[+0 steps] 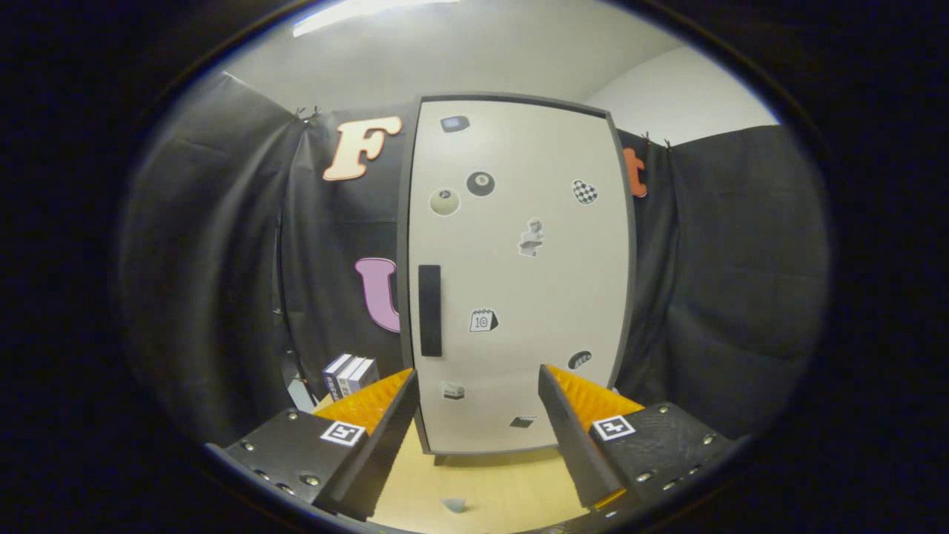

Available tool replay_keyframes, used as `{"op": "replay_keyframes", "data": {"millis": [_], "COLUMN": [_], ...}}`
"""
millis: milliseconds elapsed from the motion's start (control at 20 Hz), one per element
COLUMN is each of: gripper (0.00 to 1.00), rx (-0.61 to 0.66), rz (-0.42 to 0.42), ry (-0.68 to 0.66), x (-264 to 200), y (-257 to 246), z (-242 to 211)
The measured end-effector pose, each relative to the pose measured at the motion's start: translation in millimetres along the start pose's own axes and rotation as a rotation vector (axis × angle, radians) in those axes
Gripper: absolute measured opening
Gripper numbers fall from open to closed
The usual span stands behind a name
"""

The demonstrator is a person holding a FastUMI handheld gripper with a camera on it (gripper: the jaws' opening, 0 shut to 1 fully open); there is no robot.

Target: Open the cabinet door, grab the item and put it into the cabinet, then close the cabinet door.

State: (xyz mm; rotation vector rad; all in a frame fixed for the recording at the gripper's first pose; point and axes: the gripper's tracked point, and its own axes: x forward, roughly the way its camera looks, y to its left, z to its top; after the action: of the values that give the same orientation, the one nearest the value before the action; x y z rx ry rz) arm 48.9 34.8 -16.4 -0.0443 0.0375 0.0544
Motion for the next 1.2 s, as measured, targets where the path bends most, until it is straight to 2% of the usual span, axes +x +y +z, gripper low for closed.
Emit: {"op": "replay_keyframes", "data": {"millis": [450, 700, 800, 1050, 1150, 1200], "gripper": [0.95, 0.96, 0.89, 0.31, 0.31, 0.24], "rx": [0.044, 0.043, 0.049, 0.07, 0.086, 0.093], "rz": [0.067, 0.058, 0.052, 0.031, 0.033, 0.041], "ry": [-0.025, -0.011, -0.007, -0.013, -0.005, -0.003], "x": [100.3, 152.2, 164.1, 172.2, 172.4, 170.7], "y": [46.1, 59.3, 61.8, 66.1, 65.6, 65.9], "z": [9.6, 6.2, 3.5, 4.6, 3.1, 4.2]}}
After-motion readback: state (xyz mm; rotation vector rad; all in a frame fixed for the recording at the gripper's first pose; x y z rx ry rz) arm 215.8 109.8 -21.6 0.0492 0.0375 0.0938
